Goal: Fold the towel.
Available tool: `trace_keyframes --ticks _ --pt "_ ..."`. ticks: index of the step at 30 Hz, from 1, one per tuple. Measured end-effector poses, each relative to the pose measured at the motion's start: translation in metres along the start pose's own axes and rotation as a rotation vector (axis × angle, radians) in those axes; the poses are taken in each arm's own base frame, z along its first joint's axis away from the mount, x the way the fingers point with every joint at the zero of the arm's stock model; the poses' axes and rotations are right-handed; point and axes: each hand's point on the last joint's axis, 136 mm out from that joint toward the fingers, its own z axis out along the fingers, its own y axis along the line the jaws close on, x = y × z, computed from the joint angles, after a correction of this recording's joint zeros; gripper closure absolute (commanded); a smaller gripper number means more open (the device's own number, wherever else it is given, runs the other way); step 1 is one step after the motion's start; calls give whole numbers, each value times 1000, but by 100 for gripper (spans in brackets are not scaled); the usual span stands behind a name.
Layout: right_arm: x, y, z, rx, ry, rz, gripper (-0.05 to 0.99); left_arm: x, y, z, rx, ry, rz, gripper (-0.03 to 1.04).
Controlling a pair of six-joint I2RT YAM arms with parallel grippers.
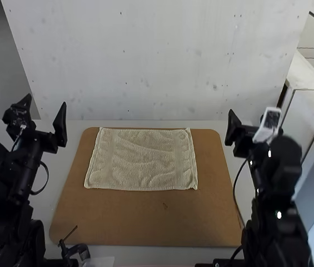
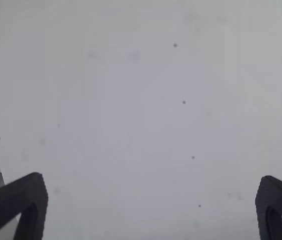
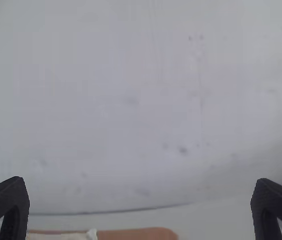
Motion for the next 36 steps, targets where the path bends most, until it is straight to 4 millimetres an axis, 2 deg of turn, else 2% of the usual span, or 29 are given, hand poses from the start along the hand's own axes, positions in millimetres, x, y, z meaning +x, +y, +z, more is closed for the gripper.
trace_keyframes --ticks 2,3,4,5,6,7,10,12,14,15,17,20,25,31,36 --pt "-5 0 18 7 71 -13 -3 4 -2 7 13 34 12 9" --pt "-11 0 35 11 113 -20 -3 26 -8 22 54 166 -1 8" --pt "-9 -1 43 14 141 -23 -3 31 -11 31 70 210 -5 8" --pt "-11 0 53 13 169 -25 -3 44 -14 41 90 285 -11 8" --pt "1 -1 72 12 254 -24 -3 51 -15 60 110 357 -18 8" --pt "12 0 80 7 313 -21 -3 70 -19 68 129 443 -25 8" --pt "54 1 104 -13 530 -3 -3 107 -25 90 161 603 -41 8" --pt "85 3 111 -32 670 15 -3 130 -30 95 177 682 -48 9" --pt "105 5 115 -47 788 35 -3 155 -36 97 203 786 -57 9" --pt "113 5 117 -52 837 44 -3 165 -39 97 216 838 -63 9" --pt "115 6 129 -59 877 47 -3 179 -42 102 237 903 -74 9" --pt "106 5 150 -75 884 50 -3 187 -42 117 257 955 -95 9" --pt "100 7 170 -95 915 52 -3 181 -36 150 267 962 -114 9" --pt "112 7 185 -114 1007 47 -3 192 -37 176 291 1024 -133 9" --pt "116 7 196 -125 1048 38 -3 210 -41 184 318 1083 -138 9"
